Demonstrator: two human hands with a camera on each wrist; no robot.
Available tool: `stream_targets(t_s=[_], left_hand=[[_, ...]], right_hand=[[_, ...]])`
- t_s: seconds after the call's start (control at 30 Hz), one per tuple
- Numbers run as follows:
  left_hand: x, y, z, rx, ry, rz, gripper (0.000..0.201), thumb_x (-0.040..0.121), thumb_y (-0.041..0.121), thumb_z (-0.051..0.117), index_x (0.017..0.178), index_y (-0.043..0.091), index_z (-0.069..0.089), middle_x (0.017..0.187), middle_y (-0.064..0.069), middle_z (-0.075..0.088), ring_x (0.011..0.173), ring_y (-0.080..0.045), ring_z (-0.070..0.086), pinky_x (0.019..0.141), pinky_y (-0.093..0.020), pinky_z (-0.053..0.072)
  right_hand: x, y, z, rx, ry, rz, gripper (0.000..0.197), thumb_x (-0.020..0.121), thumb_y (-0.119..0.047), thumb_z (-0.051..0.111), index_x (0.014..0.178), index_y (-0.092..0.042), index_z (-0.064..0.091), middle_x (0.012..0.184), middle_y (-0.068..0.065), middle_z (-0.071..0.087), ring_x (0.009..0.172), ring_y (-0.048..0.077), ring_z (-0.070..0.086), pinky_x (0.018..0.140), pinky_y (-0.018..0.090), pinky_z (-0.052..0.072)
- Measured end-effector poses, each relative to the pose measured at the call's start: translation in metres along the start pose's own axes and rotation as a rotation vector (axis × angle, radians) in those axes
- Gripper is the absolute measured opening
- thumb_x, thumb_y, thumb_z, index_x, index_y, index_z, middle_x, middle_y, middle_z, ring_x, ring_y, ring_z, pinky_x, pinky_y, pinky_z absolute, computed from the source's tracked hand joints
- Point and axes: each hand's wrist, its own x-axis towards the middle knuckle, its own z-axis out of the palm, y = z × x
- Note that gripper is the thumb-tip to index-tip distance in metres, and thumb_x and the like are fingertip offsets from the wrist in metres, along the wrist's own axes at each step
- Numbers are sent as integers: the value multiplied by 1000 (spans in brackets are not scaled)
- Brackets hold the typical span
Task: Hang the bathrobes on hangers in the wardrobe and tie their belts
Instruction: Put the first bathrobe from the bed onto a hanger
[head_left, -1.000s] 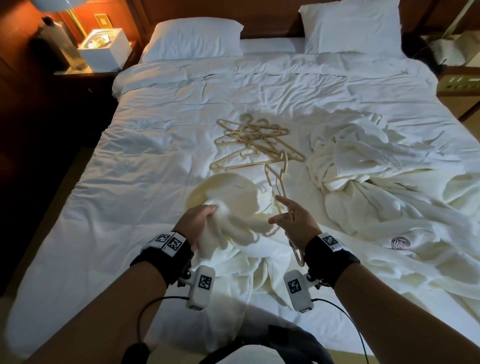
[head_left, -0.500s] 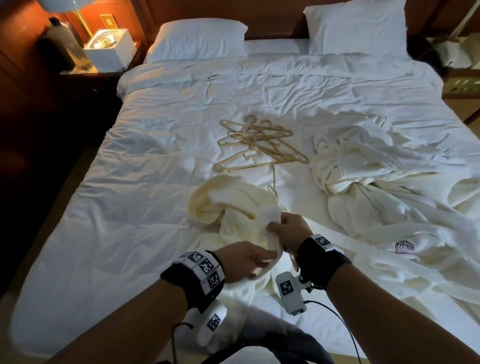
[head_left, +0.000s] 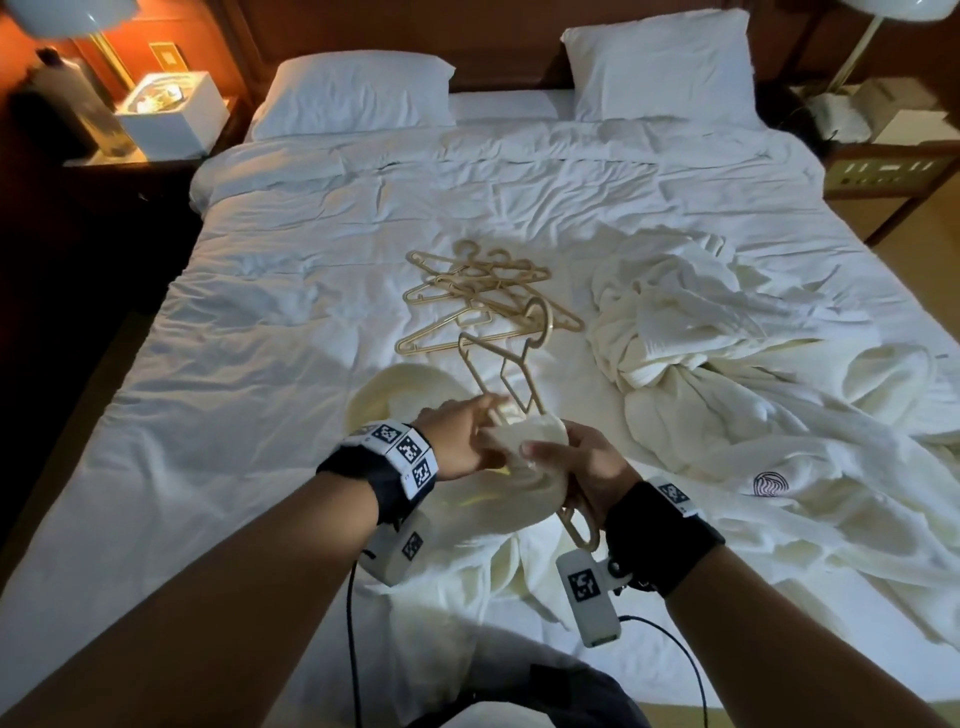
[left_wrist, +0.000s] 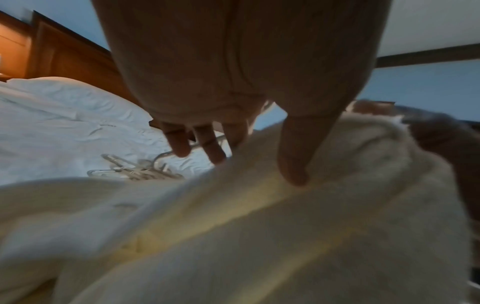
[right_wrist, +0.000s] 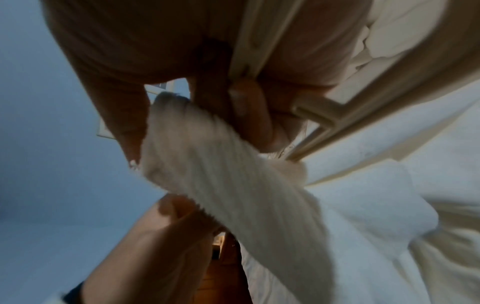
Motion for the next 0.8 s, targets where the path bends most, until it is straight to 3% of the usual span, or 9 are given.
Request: stream_targets(t_s=[0.07,0.13,0.27,0.33,0.47,0.57,0.67,0.73,0.8], left_hand=[[2,-7,-1,76,-40,-24,28,84,54,57,108,39,59,104,6,66,102,-24,60,96,-41,42],[1,-12,-2,-18,44,7,13,88,39,55,94,33,65,98,3,68,95,-24,62,92,-40,47],[-4,-6,-16,-276,265,3,19,83,27,60,90,13,71,88,-7,71,80,-24,64,74,-35,51],[-9,-10,-33,-423,405,-110,27,81,30,59,91,8,71,87,-7,69,79,-26,62,75,-34,49],[-30,-44,-83,-620,668,-389,29,84,25,62,92,-3,69,82,-11,59,76,-22,54,72,-38,50],[-45,-47,-98,-480,607,-376,23,88,26,60,78,6,65,81,-10,59,76,-23,54,72,-37,47],[-48,-31,-91,-460,526,-342,21,89,32,61,72,19,63,82,-9,62,77,-23,57,78,-39,50],[-50,-17,-84,-558,518,-316,26,79,39,67,62,19,68,76,-14,65,69,-28,60,66,-38,47],[-51,-8,-79,-617,507,-287,27,68,43,65,62,17,71,77,-22,67,67,-34,64,60,-37,44]], right_hand=[[-3,3,-2,-120,45,-31,41,63,-16,80,102,-5,70,76,11,68,52,17,59,42,21,42],[0,10,-9,-379,112,-45,44,60,-13,79,103,-17,71,79,1,72,60,13,63,49,20,45],[14,20,-28,-879,304,-42,29,68,-12,67,96,-20,67,85,-3,68,78,17,62,63,22,41],[21,18,-41,-963,417,-15,13,76,-8,61,83,-19,66,82,0,64,79,22,58,66,24,39],[23,8,-76,-991,618,55,26,79,-1,53,64,-21,59,76,5,63,84,32,63,68,26,44],[24,-6,-73,-915,605,-28,24,81,-7,58,64,-24,61,79,1,66,86,30,63,70,27,43],[26,-14,-36,-858,467,-182,12,84,-26,68,94,-32,69,86,-4,64,89,21,64,74,24,41],[29,-14,-6,-829,339,-206,47,79,-47,73,120,-28,64,98,-6,64,94,15,61,81,24,42],[35,-11,19,-834,234,-197,74,64,-71,70,124,-28,61,106,-9,64,98,11,60,85,27,45]])
